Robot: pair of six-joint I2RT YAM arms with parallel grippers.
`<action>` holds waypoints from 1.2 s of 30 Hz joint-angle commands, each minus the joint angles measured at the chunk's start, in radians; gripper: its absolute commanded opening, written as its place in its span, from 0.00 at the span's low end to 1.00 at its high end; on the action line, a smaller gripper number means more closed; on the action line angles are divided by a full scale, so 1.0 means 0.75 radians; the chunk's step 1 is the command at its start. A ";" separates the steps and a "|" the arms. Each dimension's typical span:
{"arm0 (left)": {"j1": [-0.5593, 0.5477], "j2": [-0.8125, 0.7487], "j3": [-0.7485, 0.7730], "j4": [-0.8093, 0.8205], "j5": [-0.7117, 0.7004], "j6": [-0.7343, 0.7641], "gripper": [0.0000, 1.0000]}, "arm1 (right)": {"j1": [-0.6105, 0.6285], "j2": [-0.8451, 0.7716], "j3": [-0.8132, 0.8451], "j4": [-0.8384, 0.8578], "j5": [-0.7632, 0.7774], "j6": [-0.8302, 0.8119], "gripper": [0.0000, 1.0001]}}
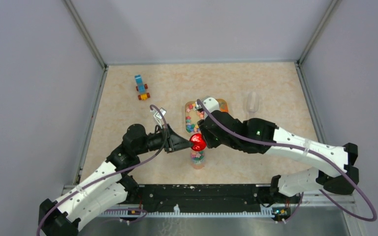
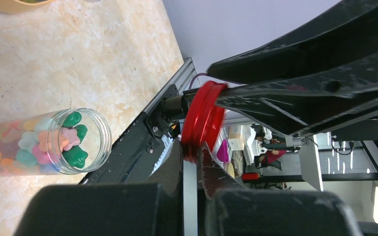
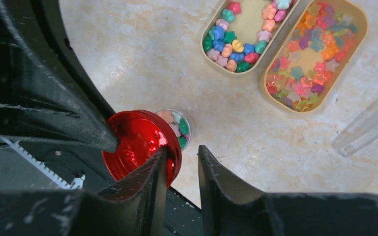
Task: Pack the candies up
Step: Adjust the box lid.
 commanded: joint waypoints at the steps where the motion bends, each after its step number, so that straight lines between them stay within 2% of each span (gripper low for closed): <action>1: -0.003 -0.022 -0.003 0.064 0.015 0.003 0.00 | 0.015 -0.136 -0.015 0.058 0.041 -0.071 0.31; 7: 0.000 -0.023 -0.022 0.072 0.012 -0.008 0.00 | 0.031 -0.266 -0.114 0.181 -0.004 -0.282 0.39; 11: -0.002 -0.027 -0.028 0.074 0.017 -0.009 0.00 | 0.061 -0.288 -0.138 0.198 -0.019 -0.385 0.40; 17: -0.001 -0.040 -0.030 0.053 0.022 0.013 0.00 | 0.212 -0.363 -0.244 0.345 -0.015 -0.669 0.40; 21: -0.002 -0.044 -0.018 0.019 0.028 0.064 0.00 | 0.295 -0.382 -0.254 0.361 -0.056 -0.814 0.37; 25: 0.000 -0.032 0.059 -0.149 0.054 0.194 0.00 | 0.443 -0.455 -0.355 0.413 -0.068 -1.194 0.36; 31: 0.001 -0.047 0.156 -0.381 0.122 0.356 0.00 | 0.478 -0.479 -0.308 0.271 -0.197 -1.501 0.38; 36: 0.000 -0.032 0.208 -0.511 0.247 0.455 0.00 | 0.487 -0.489 -0.301 0.243 -0.297 -1.718 0.39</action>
